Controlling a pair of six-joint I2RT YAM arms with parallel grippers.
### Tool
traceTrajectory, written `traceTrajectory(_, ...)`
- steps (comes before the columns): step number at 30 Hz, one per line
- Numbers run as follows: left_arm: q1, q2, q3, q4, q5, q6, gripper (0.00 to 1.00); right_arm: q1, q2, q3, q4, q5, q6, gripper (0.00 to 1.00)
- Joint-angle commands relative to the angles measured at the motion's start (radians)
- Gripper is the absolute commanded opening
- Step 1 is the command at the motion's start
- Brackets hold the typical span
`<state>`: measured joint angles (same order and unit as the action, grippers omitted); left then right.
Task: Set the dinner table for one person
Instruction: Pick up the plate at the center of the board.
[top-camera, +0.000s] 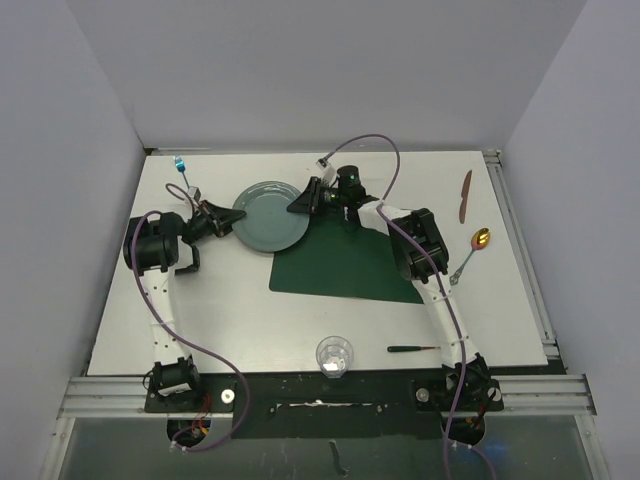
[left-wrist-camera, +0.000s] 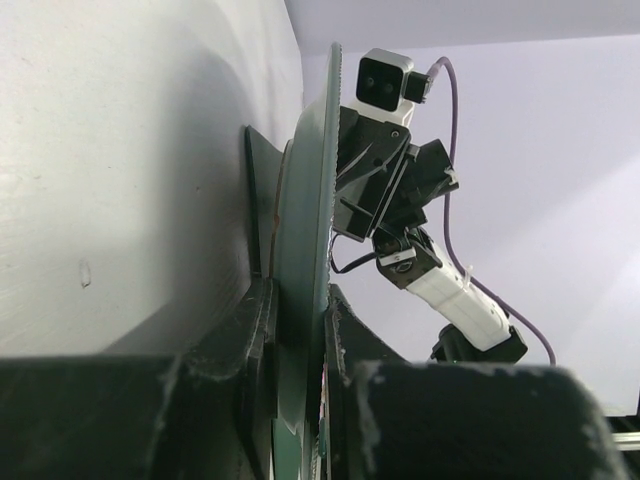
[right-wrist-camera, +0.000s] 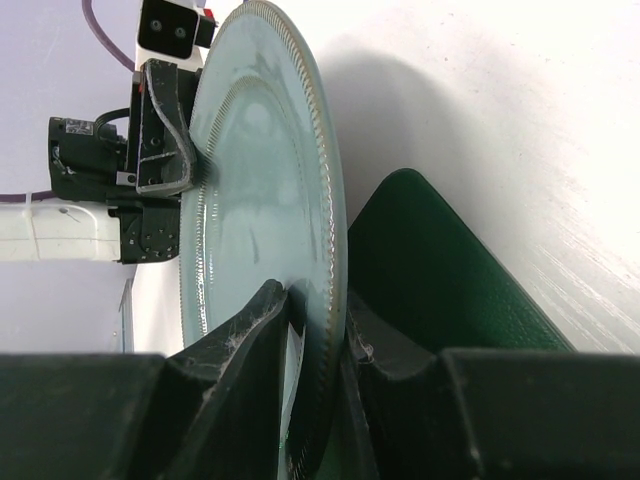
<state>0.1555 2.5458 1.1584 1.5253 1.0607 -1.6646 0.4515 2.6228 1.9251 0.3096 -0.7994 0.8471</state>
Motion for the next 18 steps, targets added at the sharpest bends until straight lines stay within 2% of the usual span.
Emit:
traceTrajectory(1,-0.109,0.005,-0.03,0.225,0.094,-0.194,0.0,0.121,0.064,-0.013,-0.1,0.051,-0.099,0.0)
traceTrajectory(9,-0.126,-0.156,-0.055,-0.043,0.077,0.011,0.0,0.127,-0.003,-0.031,-0.112,0.074,-0.128,0.0)
traceTrajectory(18,-0.15,-0.291,-0.029,-0.226,0.058,0.121,0.0,0.131,-0.081,-0.034,-0.155,0.098,-0.174,0.0)
